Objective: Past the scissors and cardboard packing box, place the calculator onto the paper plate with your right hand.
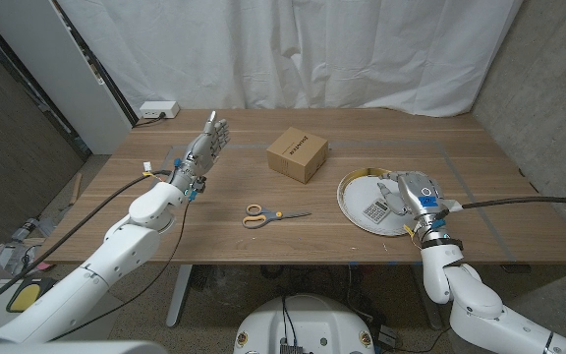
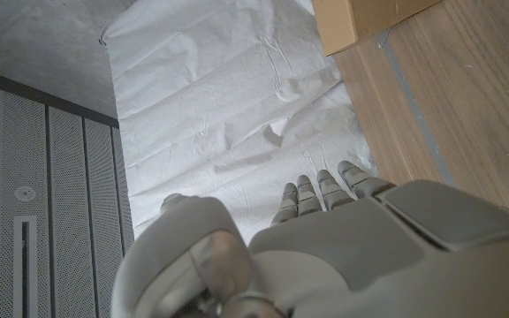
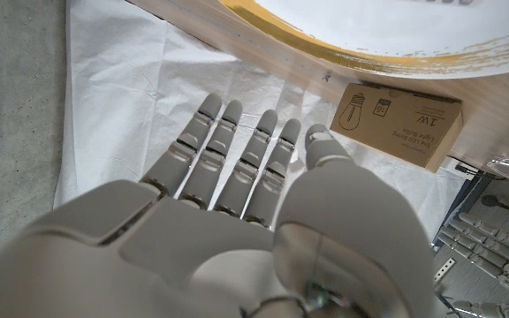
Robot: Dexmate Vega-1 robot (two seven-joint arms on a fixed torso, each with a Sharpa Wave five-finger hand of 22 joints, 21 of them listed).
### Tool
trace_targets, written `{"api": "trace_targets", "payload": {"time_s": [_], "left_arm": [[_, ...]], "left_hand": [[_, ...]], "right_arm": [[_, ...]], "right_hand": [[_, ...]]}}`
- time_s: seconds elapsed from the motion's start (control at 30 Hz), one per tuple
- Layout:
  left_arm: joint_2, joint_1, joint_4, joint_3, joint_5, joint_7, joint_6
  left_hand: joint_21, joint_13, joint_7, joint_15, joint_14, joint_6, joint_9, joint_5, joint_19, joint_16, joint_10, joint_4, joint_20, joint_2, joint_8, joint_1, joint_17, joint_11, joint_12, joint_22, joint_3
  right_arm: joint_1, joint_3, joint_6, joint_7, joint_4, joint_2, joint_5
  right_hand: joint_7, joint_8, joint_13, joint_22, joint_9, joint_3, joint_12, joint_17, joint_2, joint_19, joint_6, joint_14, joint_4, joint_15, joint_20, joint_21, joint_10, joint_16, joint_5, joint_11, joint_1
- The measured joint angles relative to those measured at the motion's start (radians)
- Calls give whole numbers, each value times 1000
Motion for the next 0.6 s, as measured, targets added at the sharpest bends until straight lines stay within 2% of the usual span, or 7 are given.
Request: {"api": "trace_targets", "payload": {"time_s": [0.17, 0.23, 0.33, 0.43, 0.53, 0.6], "left_arm": [[0, 4, -3, 0, 1, 3, 0], [0, 4, -3, 0, 1, 4, 0], [0, 6, -6, 0, 1, 6, 0], [0, 6, -6, 0, 1, 8, 0], [0, 6, -6, 0, 1, 9, 0], [0, 6, -6, 0, 1, 9, 0]], "left_hand": [[0, 0, 0, 0, 0, 0, 0, 0, 0, 0, 0, -2, 0, 0, 0, 0, 0, 0, 0, 0, -2], [0, 0, 0, 0, 0, 0, 0, 0, 0, 0, 0, -2, 0, 0, 0, 0, 0, 0, 0, 0, -2], [0, 0, 0, 0, 0, 0, 0, 0, 0, 0, 0, -2, 0, 0, 0, 0, 0, 0, 0, 0, -2], [0, 0, 0, 0, 0, 0, 0, 0, 0, 0, 0, -2, 0, 0, 0, 0, 0, 0, 0, 0, -2], [0, 0, 0, 0, 0, 0, 0, 0, 0, 0, 0, -2, 0, 0, 0, 0, 0, 0, 0, 0, -2], [0, 0, 0, 0, 0, 0, 0, 0, 0, 0, 0, -2, 0, 0, 0, 0, 0, 0, 0, 0, -2]], "right_arm": [[0, 0, -2, 2, -2, -1, 5], [0, 0, -2, 2, -4, 0, 5], [0, 5, -4, 2, -10, 3, 10], [0, 15, -4, 2, -27, 6, 10], [0, 30, -4, 2, -58, 8, 10], [0, 43, -4, 2, -79, 8, 10]], "right_hand": [[3, -2, 2, -5, 4, 0, -4, 2, -11, -9, -22, -15, 0, 4, -2, -8, -12, 0, 0, 10, -11], [6, -8, 2, -5, 4, -9, -8, 6, -18, -13, -35, -25, 9, 7, 2, -8, -20, 0, 0, 10, -20], [10, -15, 4, -5, 9, -26, -11, 11, -2, -13, -68, -36, 26, 8, 1, -10, -41, 0, 0, 24, -64], [16, -30, 7, -5, 9, -26, -27, 12, 18, -33, -137, -76, 44, 9, 4, -21, -99, -3, 0, 40, -97], [23, -34, 7, -7, 8, -26, -37, 10, 29, -60, -208, -131, 46, 14, 6, -36, -163, -8, 0, 62, -109], [31, -34, 7, -9, 7, -26, -38, 9, 32, -68, -230, -152, 46, 17, 7, -40, -184, -8, 0, 71, -111]]}}
